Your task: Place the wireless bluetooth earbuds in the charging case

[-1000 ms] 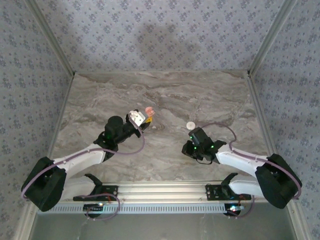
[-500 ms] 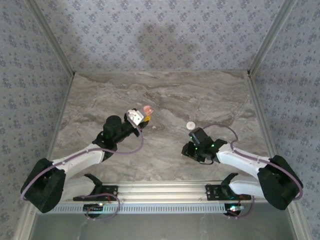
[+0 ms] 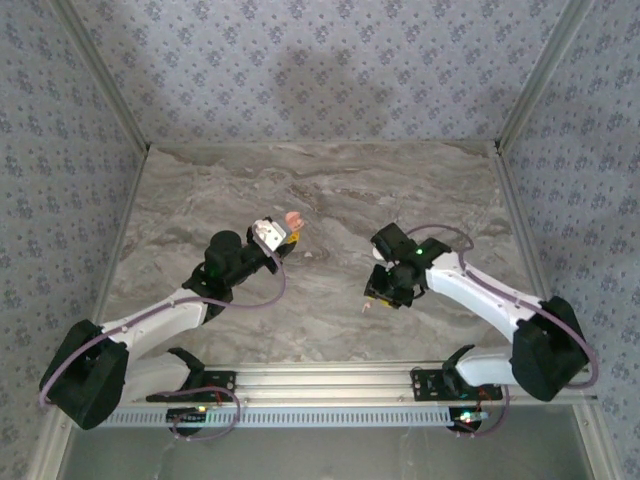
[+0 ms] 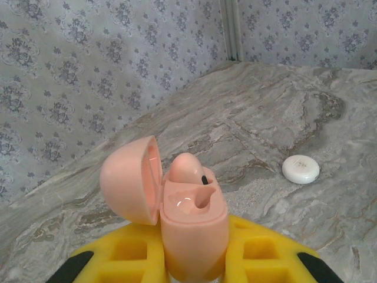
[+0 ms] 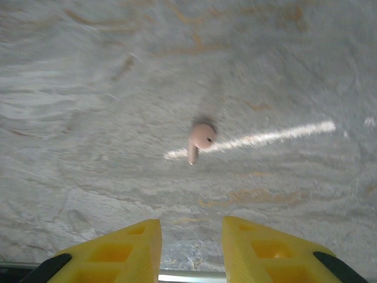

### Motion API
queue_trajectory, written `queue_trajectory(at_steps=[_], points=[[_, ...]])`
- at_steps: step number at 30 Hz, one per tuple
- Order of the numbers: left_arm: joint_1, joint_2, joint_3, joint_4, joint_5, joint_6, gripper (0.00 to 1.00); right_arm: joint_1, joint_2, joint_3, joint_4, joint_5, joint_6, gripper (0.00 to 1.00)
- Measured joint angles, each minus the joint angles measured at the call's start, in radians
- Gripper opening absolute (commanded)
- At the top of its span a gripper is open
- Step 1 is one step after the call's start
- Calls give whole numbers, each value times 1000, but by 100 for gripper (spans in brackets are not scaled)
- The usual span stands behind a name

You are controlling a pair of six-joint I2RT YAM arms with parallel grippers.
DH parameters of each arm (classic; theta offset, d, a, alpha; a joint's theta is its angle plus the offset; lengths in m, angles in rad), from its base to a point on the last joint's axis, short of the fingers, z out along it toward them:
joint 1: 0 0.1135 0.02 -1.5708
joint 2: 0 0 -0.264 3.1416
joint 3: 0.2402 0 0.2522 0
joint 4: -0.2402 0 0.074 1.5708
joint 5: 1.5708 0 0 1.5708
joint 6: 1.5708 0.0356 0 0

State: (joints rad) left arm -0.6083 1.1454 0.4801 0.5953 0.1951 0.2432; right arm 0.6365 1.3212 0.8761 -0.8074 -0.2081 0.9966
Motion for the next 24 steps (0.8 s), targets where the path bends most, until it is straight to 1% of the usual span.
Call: queue_trajectory(at_steps=[6, 11, 15, 20, 24], points=[[1, 0, 0, -2, 3, 0, 10, 0, 123, 0, 21, -56, 55, 38], [2, 0, 0, -2, 3, 0, 10, -14, 171, 0, 53, -72, 69, 42], [8, 0, 0, -2, 7, 0, 10, -37, 196, 0, 69, -76, 69, 41], [13, 0, 0, -2, 18, 0, 10, -56, 233, 1, 97, -82, 65, 37], [13, 0, 0, -2, 22, 0, 10, -58, 271, 15, 114, -97, 61, 37]])
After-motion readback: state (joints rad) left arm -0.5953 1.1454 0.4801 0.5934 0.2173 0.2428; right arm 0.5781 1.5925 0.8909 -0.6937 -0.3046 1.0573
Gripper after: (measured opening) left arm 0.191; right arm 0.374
